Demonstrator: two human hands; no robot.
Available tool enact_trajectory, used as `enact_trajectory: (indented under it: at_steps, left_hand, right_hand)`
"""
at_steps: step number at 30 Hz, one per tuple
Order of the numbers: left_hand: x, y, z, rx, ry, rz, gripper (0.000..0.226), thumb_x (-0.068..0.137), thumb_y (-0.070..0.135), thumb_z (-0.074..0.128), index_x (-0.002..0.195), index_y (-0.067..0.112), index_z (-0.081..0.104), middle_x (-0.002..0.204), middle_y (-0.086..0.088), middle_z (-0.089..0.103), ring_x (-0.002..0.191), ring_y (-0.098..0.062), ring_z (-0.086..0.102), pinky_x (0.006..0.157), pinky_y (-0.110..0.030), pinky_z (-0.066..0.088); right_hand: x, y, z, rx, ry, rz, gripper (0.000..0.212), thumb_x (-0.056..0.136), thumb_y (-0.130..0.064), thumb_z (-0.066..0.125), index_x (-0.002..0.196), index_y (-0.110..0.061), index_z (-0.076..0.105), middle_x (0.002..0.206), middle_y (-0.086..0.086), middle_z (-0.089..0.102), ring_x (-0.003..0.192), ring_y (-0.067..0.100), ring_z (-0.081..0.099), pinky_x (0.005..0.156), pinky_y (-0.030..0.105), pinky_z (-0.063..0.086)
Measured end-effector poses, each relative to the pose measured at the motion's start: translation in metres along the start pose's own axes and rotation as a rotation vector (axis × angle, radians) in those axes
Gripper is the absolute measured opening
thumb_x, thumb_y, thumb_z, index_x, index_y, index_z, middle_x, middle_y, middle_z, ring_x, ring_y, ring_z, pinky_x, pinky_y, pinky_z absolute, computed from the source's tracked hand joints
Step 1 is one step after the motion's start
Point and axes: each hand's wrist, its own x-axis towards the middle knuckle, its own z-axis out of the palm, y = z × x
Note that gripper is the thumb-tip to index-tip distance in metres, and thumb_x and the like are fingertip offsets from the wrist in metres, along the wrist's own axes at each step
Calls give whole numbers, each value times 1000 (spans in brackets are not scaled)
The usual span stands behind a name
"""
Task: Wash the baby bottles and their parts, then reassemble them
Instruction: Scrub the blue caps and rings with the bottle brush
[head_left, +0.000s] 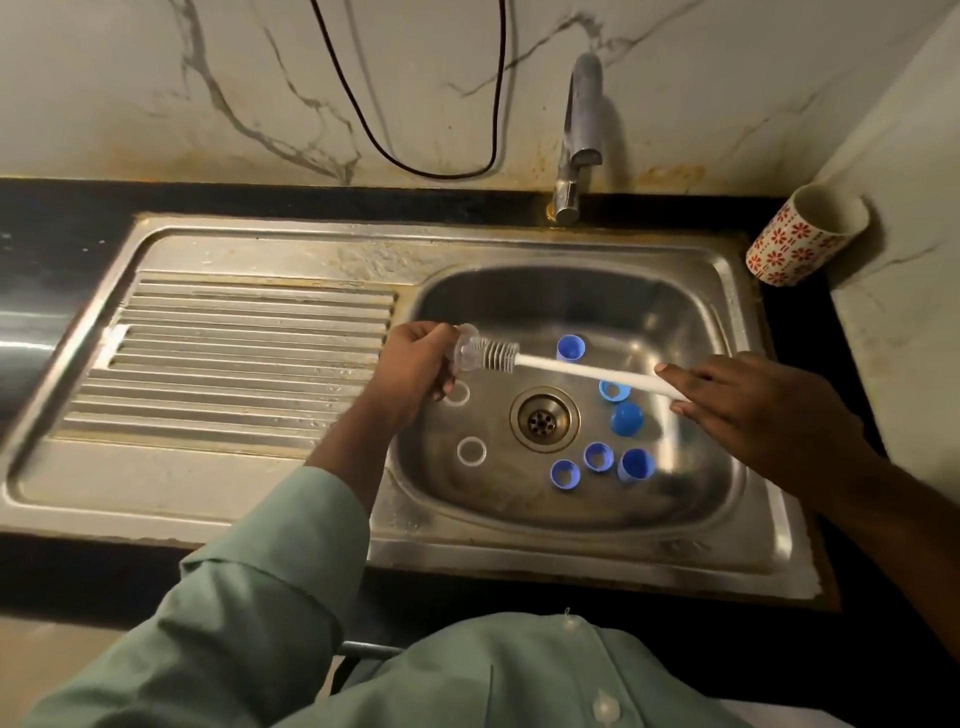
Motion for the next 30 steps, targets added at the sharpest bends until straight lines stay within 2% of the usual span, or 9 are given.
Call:
enact_trajectory:
  at_steps: [5, 11, 15, 18, 20, 23, 26, 28, 30]
  left_hand:
    - [-4, -7, 5, -91, 78, -1, 18, 81, 20, 56, 69, 7, 60, 50, -9, 51, 34, -17, 40, 35, -16, 26]
    - [-8, -3, 13, -172, 145, -49, 45, 97, 30, 60, 53, 17, 64, 43, -2, 48, 28, -13, 35, 33, -13, 23]
    - [-6, 0, 14, -131, 195, -6, 37, 95, 27, 60, 63, 7, 62, 43, -5, 47, 31, -15, 33, 35, -17, 25]
    - [-7, -1, 12, -159, 196, 17, 38, 90, 25, 59, 55, 11, 61, 42, -5, 45, 32, -15, 32, 35, -18, 25]
    - [-8, -1, 11, -144, 179, 24, 37, 86, 26, 60, 52, 13, 61, 42, -5, 45, 31, -15, 33, 35, -18, 26]
    - [-8, -1, 8, -52, 196, 32, 34, 82, 31, 61, 54, 12, 64, 43, -4, 48, 33, -15, 36, 36, -20, 29]
    - [-9, -6, 8, 40, 220, 44, 36, 89, 26, 59, 65, -1, 65, 46, -6, 50, 36, -16, 40, 39, -23, 33]
    - [-10, -4, 9, 71, 197, 74, 37, 94, 24, 58, 67, 0, 64, 48, -6, 52, 38, -16, 43, 40, -24, 35]
    - [-10, 2, 10, 85, 133, 162, 40, 99, 26, 56, 73, -4, 61, 56, -8, 55, 46, -19, 48, 41, -23, 40]
  right_hand:
    - [0, -10, -6, -52, 16, -50, 41, 95, -24, 45, 123, -2, 64, 81, 11, 67, 61, 30, 58, 48, 40, 50]
    - [0, -15, -7, -153, 34, -87, 38, 87, -5, 69, 124, 1, 63, 83, 11, 68, 57, 28, 55, 45, 36, 47]
    - [6, -13, -7, -52, 29, -21, 37, 86, -11, 70, 122, 0, 65, 77, 11, 65, 59, 29, 54, 48, 37, 48]
    - [11, -10, -9, 11, -32, 12, 38, 85, -15, 70, 120, -2, 66, 75, 10, 64, 60, 28, 54, 49, 39, 49]
    - [14, -10, -12, 1, -63, 4, 37, 85, -17, 69, 119, -3, 67, 74, 9, 64, 58, 25, 54, 46, 36, 48]
    - [16, -14, -16, -76, -78, -55, 34, 98, -24, 54, 122, -2, 65, 76, 9, 63, 56, 24, 52, 44, 36, 46]
    - [12, -17, -17, -112, -24, -95, 34, 95, -18, 56, 123, -1, 64, 75, 9, 62, 55, 23, 51, 43, 36, 44]
    - [14, -26, -13, -32, -98, -42, 31, 95, -17, 56, 122, -5, 65, 72, 4, 59, 54, 20, 51, 41, 34, 43]
    - [22, -30, -14, 406, -294, 278, 25, 94, -23, 61, 112, -10, 72, 64, -1, 54, 50, 13, 47, 42, 24, 37]
